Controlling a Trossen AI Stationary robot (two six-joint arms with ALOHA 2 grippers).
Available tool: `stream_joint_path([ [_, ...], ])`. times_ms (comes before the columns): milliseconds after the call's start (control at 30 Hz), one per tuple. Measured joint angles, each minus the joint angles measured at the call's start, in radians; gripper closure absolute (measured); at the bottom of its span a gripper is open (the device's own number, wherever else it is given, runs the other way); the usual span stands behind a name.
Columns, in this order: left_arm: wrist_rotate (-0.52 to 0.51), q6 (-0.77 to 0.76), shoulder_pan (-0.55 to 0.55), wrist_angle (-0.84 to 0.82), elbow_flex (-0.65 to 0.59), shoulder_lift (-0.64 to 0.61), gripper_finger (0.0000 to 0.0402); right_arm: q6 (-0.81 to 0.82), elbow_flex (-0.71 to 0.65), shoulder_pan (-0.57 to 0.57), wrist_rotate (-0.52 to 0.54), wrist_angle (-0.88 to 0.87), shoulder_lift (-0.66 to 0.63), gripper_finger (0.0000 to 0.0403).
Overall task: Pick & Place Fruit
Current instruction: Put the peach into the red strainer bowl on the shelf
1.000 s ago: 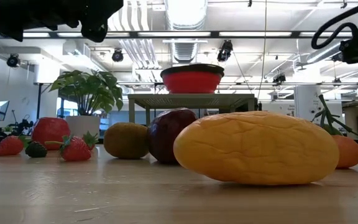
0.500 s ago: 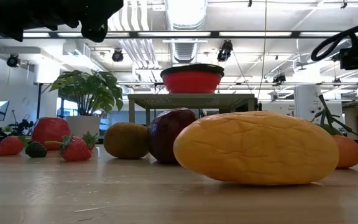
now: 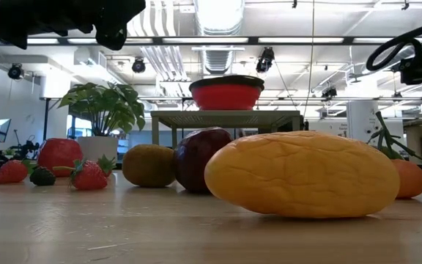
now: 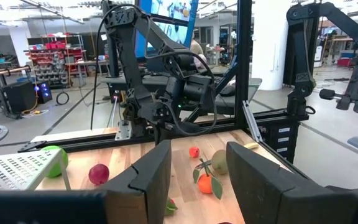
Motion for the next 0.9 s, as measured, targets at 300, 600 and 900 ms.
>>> stream_joint_path([
  [300, 0.0, 0.0, 0.001, 0.0, 0.0, 0.0, 0.0241, -0.14, 0.099, -0.072, 0.004, -0.102, -0.042, 0.0394],
  [600, 0.0, 0.014, 0.0, -0.001, 0.0, 0.0, 0.0241, -0.443, 0.258, -0.288, 0.115, -0.133, -0.086, 0.0394],
  [900, 0.0, 0.014, 0.0, -0.002, 0.0, 0.0, 0.0241, -0.966, 0.51, -0.559, 0.138, 0.048, -0.063, 0.0394],
])
